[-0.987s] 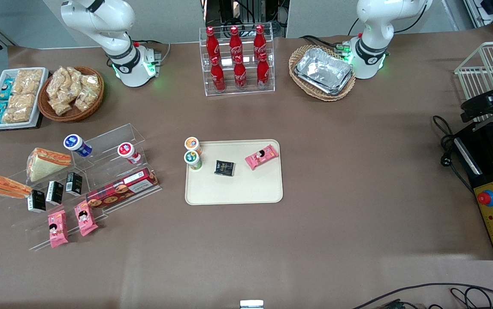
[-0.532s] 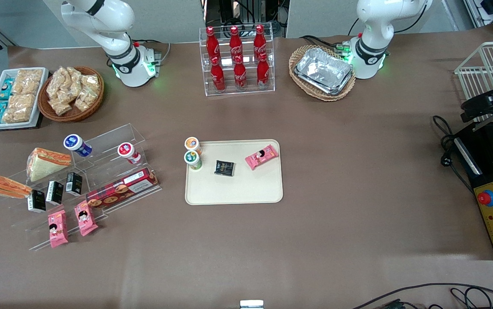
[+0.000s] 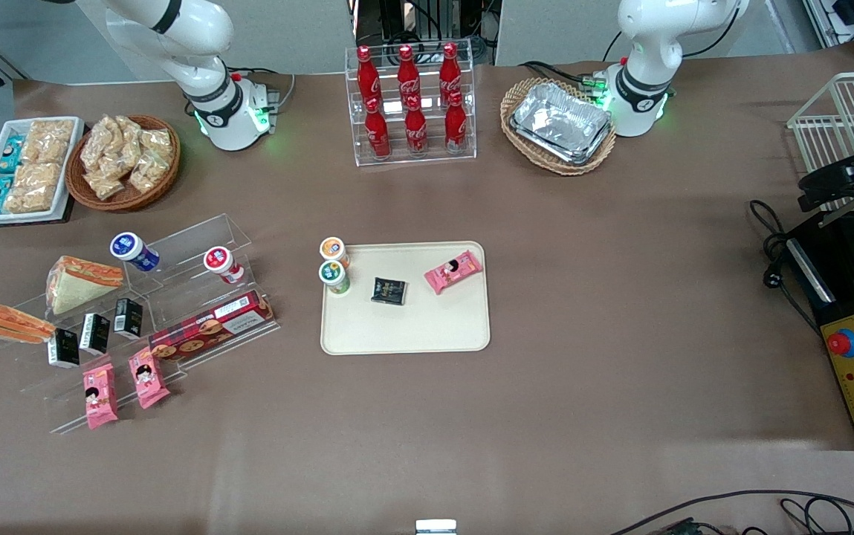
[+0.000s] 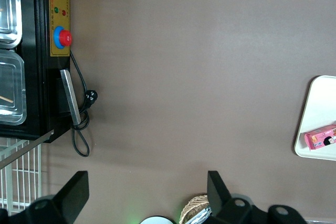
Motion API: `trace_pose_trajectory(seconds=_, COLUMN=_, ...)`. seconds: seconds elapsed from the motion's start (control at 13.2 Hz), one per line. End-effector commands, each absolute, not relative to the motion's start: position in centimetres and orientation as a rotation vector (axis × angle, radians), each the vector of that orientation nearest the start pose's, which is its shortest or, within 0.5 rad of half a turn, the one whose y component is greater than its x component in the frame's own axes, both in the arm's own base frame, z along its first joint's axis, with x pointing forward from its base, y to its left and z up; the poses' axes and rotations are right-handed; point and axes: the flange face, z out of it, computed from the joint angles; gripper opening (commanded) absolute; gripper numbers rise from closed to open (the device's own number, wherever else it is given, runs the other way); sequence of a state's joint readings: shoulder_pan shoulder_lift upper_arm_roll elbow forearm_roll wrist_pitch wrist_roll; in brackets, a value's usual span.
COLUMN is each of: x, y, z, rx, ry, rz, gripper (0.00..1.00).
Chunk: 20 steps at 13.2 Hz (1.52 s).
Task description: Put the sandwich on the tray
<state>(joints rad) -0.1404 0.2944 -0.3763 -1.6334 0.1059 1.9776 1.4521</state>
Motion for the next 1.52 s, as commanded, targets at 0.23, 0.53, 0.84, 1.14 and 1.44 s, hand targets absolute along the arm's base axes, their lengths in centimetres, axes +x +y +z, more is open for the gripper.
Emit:
trace_pose_trajectory(seconds=0.23, x=59.1, y=-31.2, z=42.8, rx=-1.592, ry=2.705, rz=-0.097, gripper=1.0)
trace_pose_trajectory(seconds=0.53, x=59.0, y=-31.1, z=41.2, rx=-1.644, ry=2.695, rz=-0.059, gripper=1.0)
trace_pose_trajectory(seconds=0.84, x=59.5, y=-30.6, z=39.8, rx=-1.638, ry=2.696, rz=-0.021, gripper=1.0)
trace_pose_trajectory(seconds=1.14, x=60.0, y=-30.4, z=38.1, rx=-1.65, ry=2.703, rz=-0.016, gripper=0.92)
trace_pose_trajectory(seconds=1.44, x=60.2, y=-30.4, z=37.3, rx=-1.655, ry=2.703, rz=-0.02, gripper=0.61)
